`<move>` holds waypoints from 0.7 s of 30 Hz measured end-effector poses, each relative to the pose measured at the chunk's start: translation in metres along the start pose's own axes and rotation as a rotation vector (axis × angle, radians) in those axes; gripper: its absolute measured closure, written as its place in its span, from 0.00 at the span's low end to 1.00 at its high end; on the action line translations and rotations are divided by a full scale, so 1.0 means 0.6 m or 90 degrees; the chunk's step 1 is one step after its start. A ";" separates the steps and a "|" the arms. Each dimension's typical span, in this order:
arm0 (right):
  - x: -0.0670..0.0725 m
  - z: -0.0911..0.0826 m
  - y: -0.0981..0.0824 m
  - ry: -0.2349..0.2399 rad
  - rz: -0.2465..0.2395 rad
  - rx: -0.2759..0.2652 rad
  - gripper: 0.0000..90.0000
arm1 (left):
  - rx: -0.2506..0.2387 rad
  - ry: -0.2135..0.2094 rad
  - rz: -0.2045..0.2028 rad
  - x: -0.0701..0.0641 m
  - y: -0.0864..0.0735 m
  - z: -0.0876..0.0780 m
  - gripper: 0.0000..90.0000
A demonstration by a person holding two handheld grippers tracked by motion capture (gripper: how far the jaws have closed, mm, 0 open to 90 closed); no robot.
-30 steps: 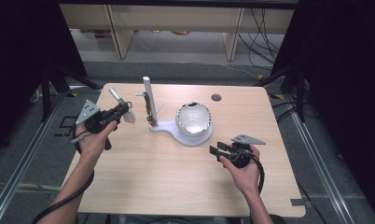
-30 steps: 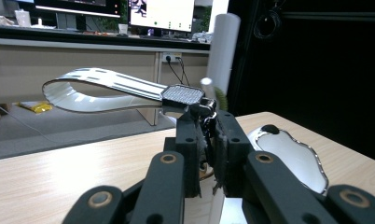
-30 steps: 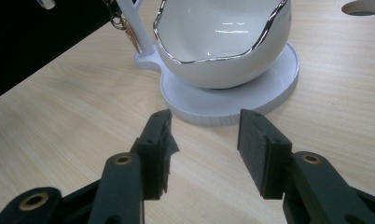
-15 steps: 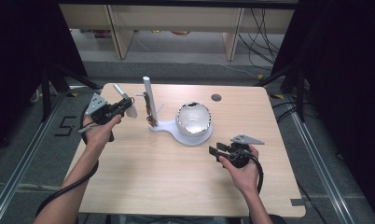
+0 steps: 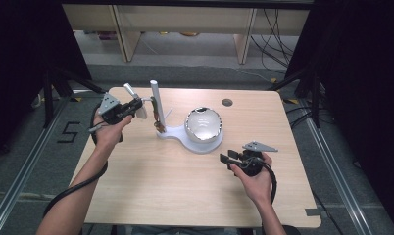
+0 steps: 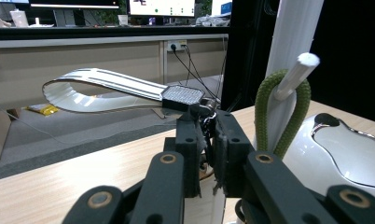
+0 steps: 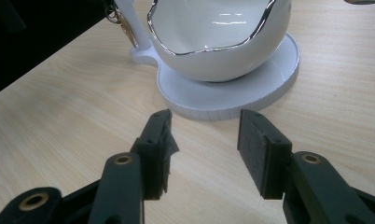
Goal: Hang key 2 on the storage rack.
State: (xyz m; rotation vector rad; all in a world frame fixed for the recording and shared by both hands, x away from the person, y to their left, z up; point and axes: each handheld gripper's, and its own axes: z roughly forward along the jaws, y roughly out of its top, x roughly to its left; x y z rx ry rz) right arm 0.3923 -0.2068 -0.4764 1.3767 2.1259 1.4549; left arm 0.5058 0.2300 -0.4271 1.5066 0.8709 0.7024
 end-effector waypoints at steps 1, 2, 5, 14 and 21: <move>-0.001 0.000 0.000 0.000 -0.004 -0.002 0.61 | 0.000 -0.003 0.002 0.000 0.001 0.002 0.90; -0.001 0.000 0.000 0.002 -0.001 -0.001 0.61 | -0.002 -0.003 0.002 -0.001 0.001 0.004 0.90; 0.004 -0.002 0.000 0.003 0.019 0.011 0.61 | -0.005 -0.004 0.010 -0.003 0.005 0.009 0.90; -0.002 0.000 -0.001 -0.010 -0.024 0.002 0.61 | -0.010 -0.008 0.024 -0.004 0.007 0.024 0.90; -0.003 0.002 -0.002 -0.005 -0.017 0.009 0.61 | -0.012 -0.011 0.031 -0.003 0.007 0.032 0.90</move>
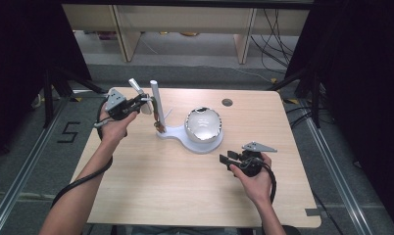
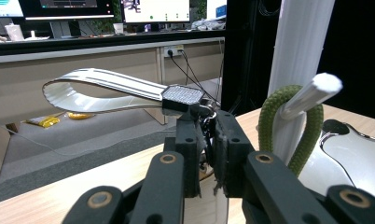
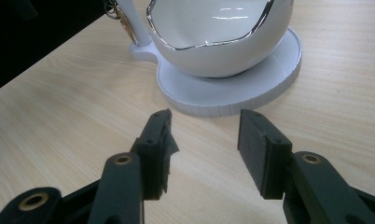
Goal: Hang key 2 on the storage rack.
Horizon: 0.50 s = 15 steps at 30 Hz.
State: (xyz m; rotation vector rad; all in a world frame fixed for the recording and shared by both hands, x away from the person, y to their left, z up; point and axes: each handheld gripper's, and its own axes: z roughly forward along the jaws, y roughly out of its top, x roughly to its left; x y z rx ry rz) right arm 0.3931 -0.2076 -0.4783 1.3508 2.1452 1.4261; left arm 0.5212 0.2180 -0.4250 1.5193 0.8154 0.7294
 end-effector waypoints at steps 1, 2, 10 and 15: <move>0.000 0.000 0.000 -0.002 0.000 0.001 0.61 | 0.000 0.000 0.001 0.000 0.000 0.001 0.90; 0.000 0.000 0.000 -0.001 0.001 -0.001 0.61 | -0.002 -0.001 0.002 0.000 0.001 0.002 0.90; 0.002 0.003 -0.001 0.014 0.018 -0.001 0.61 | -0.001 -0.005 0.013 0.000 0.002 0.006 0.90; 0.001 0.003 -0.001 0.013 0.017 -0.001 0.61 | 0.004 -0.015 0.025 -0.002 0.001 0.007 0.90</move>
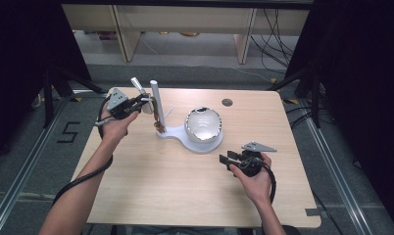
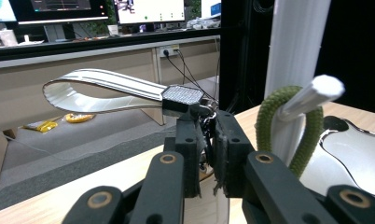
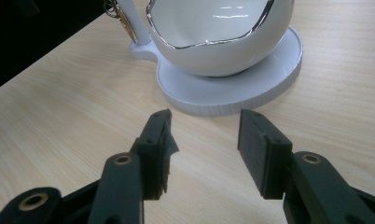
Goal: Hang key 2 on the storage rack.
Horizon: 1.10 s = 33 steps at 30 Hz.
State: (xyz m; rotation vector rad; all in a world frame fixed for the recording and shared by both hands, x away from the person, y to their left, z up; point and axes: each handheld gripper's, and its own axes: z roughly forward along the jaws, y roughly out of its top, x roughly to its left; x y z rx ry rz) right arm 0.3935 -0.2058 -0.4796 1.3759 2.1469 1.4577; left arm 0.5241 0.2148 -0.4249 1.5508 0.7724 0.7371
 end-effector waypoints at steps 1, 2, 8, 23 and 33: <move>-0.001 0.001 0.000 -0.004 -0.007 -0.002 0.61 | 0.003 -0.001 0.000 -0.001 0.000 0.000 0.90; -0.002 0.000 0.000 -0.008 -0.006 0.000 0.61 | 0.004 -0.002 0.002 -0.001 -0.001 0.001 0.90; 0.002 -0.001 -0.001 -0.004 0.016 0.006 0.61 | 0.011 -0.010 0.009 -0.001 -0.002 0.003 0.90; 0.002 0.000 -0.002 -0.007 0.018 0.008 0.61 | 0.033 -0.030 0.015 0.007 -0.007 0.001 0.90; 0.001 0.000 -0.002 -0.008 0.021 0.015 0.60 | 0.054 -0.064 0.056 0.004 -0.014 -0.001 0.89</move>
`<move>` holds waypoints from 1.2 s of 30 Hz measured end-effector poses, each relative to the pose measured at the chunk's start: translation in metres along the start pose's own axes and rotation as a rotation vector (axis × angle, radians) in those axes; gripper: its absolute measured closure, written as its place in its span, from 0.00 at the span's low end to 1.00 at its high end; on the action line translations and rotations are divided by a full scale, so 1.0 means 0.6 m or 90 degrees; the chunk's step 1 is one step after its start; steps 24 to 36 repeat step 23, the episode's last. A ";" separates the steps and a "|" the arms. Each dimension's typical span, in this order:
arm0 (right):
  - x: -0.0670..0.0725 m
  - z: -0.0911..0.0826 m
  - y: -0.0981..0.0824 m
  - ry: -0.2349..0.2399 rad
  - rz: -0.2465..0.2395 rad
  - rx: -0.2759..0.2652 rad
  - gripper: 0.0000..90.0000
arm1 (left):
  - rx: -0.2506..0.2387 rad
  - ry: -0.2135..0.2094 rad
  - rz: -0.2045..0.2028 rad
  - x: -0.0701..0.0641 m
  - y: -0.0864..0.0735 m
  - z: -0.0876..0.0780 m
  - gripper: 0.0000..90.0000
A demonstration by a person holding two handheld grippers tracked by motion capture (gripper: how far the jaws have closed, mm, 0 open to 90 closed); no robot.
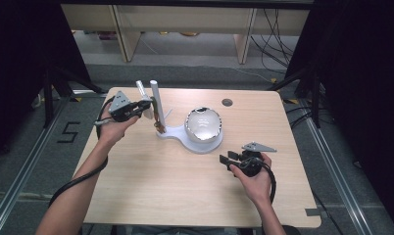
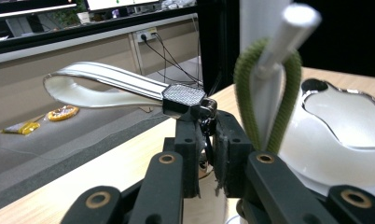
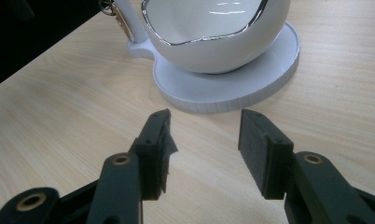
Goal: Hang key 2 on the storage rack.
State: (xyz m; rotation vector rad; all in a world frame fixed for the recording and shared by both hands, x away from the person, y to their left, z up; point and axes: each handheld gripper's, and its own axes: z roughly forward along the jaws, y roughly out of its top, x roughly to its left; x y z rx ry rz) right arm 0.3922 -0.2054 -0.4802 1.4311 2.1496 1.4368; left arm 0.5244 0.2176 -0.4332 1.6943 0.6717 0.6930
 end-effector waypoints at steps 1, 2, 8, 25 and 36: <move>0.000 0.000 0.000 0.001 0.000 0.001 0.60 | 0.002 0.001 0.001 -0.001 -0.001 0.001 0.89; 0.000 0.000 0.000 0.001 0.000 0.001 0.60 | 0.008 0.004 0.003 -0.001 -0.002 0.001 0.89; -0.001 0.000 0.000 -0.003 -0.006 -0.007 0.60 | 0.034 -0.004 -0.017 -0.002 -0.011 0.000 0.72; -0.014 -0.008 0.002 -0.015 -0.021 -0.018 0.59 | 0.048 0.062 -0.105 -0.052 -0.066 -0.123 0.35; -0.014 -0.008 0.002 -0.015 -0.021 -0.018 0.59 | 0.048 0.062 -0.105 -0.052 -0.066 -0.123 0.35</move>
